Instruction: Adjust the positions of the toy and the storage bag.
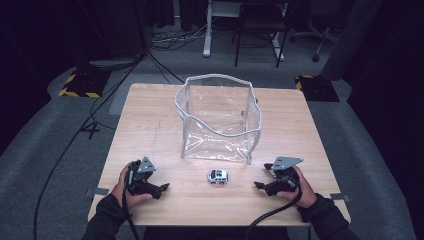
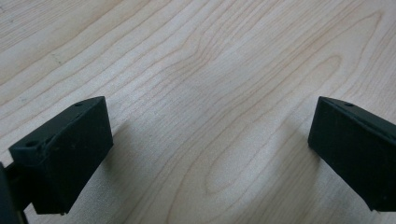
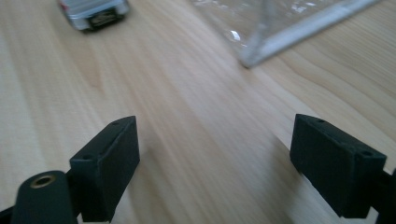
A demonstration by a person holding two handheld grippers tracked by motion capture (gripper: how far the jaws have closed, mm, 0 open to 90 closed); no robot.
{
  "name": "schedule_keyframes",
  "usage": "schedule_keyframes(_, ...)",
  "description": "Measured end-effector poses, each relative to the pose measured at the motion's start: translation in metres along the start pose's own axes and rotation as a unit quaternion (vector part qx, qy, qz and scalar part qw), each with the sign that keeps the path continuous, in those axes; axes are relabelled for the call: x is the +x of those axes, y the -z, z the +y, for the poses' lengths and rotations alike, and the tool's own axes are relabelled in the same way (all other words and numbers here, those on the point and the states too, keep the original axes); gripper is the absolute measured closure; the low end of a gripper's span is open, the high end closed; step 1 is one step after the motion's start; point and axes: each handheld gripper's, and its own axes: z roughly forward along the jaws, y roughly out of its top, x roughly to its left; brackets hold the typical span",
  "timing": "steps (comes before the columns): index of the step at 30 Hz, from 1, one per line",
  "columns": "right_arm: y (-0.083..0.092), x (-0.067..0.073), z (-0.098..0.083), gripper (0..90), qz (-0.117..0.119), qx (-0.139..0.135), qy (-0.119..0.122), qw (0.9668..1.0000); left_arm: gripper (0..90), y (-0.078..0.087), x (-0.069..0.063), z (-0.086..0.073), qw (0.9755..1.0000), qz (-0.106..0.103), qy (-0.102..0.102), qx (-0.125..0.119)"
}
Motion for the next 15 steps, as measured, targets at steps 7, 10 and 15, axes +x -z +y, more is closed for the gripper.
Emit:
schedule_keyframes(7, -0.012, 0.014, 0.011, 15.7, 0.021, -0.002, 0.015, 0.9997, 0.1, 0.0, 0.0, 0.0, 1.0, -0.002, 0.001, 0.0)
schedule_keyframes(10, -0.016, 0.018, 0.015, 15.6, 0.023, 0.002, 0.014, 0.9996, 0.1, 0.0, 0.0, 0.0, 1.0, -0.001, 0.001, 0.0)
schedule_keyframes(15, -0.026, 0.023, 0.025, 15.6, 0.033, 0.0, 0.031, 0.999, 0.1, 0.0, 0.0, 0.0, 1.0, 0.0, 0.0, 0.0)
